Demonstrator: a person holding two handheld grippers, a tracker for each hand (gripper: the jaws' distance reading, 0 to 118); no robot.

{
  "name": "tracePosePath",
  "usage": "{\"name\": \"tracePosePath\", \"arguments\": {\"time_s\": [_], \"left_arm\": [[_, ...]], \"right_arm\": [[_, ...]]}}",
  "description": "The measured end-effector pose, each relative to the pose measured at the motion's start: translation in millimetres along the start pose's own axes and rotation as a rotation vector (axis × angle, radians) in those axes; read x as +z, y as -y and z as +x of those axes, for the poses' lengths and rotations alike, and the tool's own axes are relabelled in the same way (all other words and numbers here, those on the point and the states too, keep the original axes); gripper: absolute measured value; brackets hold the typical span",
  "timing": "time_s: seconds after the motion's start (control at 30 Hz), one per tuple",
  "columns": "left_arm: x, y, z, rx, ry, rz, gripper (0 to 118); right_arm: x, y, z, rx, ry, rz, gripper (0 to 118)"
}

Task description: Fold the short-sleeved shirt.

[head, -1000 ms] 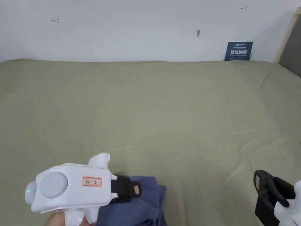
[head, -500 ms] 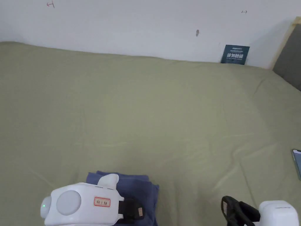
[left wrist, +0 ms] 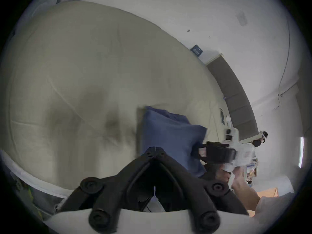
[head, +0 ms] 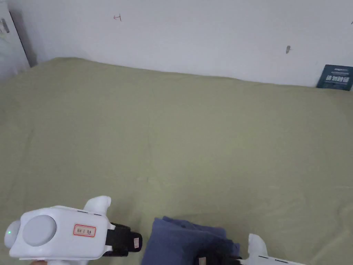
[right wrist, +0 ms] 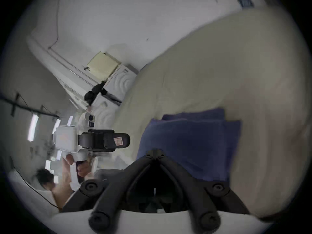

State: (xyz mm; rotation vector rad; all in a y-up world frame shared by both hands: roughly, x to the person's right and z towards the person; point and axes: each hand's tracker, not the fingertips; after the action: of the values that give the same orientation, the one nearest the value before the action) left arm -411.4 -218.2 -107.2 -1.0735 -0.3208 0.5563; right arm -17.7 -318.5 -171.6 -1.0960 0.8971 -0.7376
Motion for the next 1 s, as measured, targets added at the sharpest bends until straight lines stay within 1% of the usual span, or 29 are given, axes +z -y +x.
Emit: {"name": "tracePosePath", "arguments": {"time_s": [0.03, 0.07, 0.1, 0.13, 0.17, 0.2, 0.23, 0.27, 0.3, 0.37, 0.47, 0.5, 0.53, 0.57, 0.6, 0.63, 0.67, 0.7, 0.73, 0.8, 0.87, 0.9, 0.97, 1.0], "left_arm": [[-2.5, -0.9, -6.4, 0.013, 0.013, -0.024, 0], [-4.2, -0.8, -11.7, 0.029, 0.028, -0.037, 0], [-7.4, -1.2, -16.2, 0.034, 0.049, -0.036, 0], [-9.3, -2.0, -18.8, 0.029, 0.083, -0.046, 0], [-11.3, -2.5, -21.0, 0.035, 0.111, -0.040, 4], [-13.9, -3.3, -22.6, 0.037, 0.150, -0.036, 21], [-17.2, -4.9, -24.6, 0.045, 0.211, -0.032, 56], [-24.1, -7.3, -25.4, 0.050, 0.249, -0.052, 101], [-34.8, -9.1, -25.2, 0.057, 0.265, -0.099, 112], [-53.2, -11.6, -25.6, 0.053, 0.294, -0.139, 112], [-88.1, -12.6, -25.4, 0.086, 0.341, -0.228, 110], [-94.1, -13.3, -26.1, 0.086, 0.402, -0.199, 107], [-96.2, -14.7, -24.3, 0.101, 0.444, -0.181, 100], [-100.1, -17.2, -23.1, 0.134, 0.460, -0.199, 70], [-102.3, -18.0, -22.3, 0.141, 0.402, -0.196, 44], [-101.0, -18.3, -21.6, 0.120, 0.346, -0.185, 35], [-99.8, -19.1, -23.6, 0.068, 0.274, -0.173, 35], [-97.9, -19.9, -28.9, 0.085, 0.290, -0.190, 35], [-93.0, -21.0, -33.9, 0.141, 0.367, -0.197, 35], [-73.5, -25.2, -38.7, 0.112, 0.332, -0.157, 35], [-47.5, -39.5, -54.1, 0.114, 0.318, -0.137, 35], [-30.1, -49.6, -66.6, 0.117, 0.294, -0.114, 35], [9.2, -71.7, -92.4, 0.091, 0.200, -0.062, 35], [29.1, -82.8, -107.5, 0.102, 0.151, -0.039, 35]], "right_arm": [[-2.8, -2.3, 17.3, -0.054, -0.003, -0.021, 0], [-3.4, -2.5, 34.9, -0.132, -0.030, -0.023, 0], [-0.4, -0.9, 48.6, -0.219, -0.150, -0.006, 0], [2.5, 0.2, 53.3, -0.263, -0.206, -0.002, 0], [5.0, 0.2, 55.1, -0.281, -0.211, 0.002, 0], [6.3, 0.5, 54.2, -0.250, -0.187, 0.001, 0], [6.1, 0.8, 52.4, -0.233, -0.180, 0.001, 0], [6.5, 3.0, 48.7, -0.222, -0.181, -0.002, 0], [6.1, 3.0, 49.7, -0.227, -0.185, -0.001, 0], [5.8, 3.2, 51.2, -0.239, -0.192, 0.000, 0], [5.3, 3.9, 46.5, -0.235, -0.187, 0.000, 0], [5.2, 3.6, 45.0, -0.235, -0.184, -0.003, 0], [5.5, 3.5, 43.7, -0.233, -0.181, -0.004, 0], [6.0, 3.7, 42.2, -0.230, -0.180, -0.003, 0], [6.2, 4.1, 39.7, -0.227, -0.172, -0.002, 0], [6.8, 4.4, 37.1, -0.221, -0.162, 0.000, 0], [9.1, 2.4, 36.3, -0.211, -0.145, 0.005, 0], [11.3, 1.5, 30.3, -0.184, -0.121, 0.008, 0], [14.2, 1.1, 23.4, -0.151, -0.101, 0.023, 0], [22.0, -1.1, 9.6, -0.085, -0.072, 0.031, 0], [28.8, -2.8, -1.7, -0.033, -0.055, 0.034, 0], [32.5, -4.0, -8.2, -0.003, -0.027, 0.037, 0], [40.1, -7.4, -16.5, 0.055, 0.000, 0.041, 0], [42.6, -8.1, -20.3, 0.055, 0.005, 0.048, 0]]}}
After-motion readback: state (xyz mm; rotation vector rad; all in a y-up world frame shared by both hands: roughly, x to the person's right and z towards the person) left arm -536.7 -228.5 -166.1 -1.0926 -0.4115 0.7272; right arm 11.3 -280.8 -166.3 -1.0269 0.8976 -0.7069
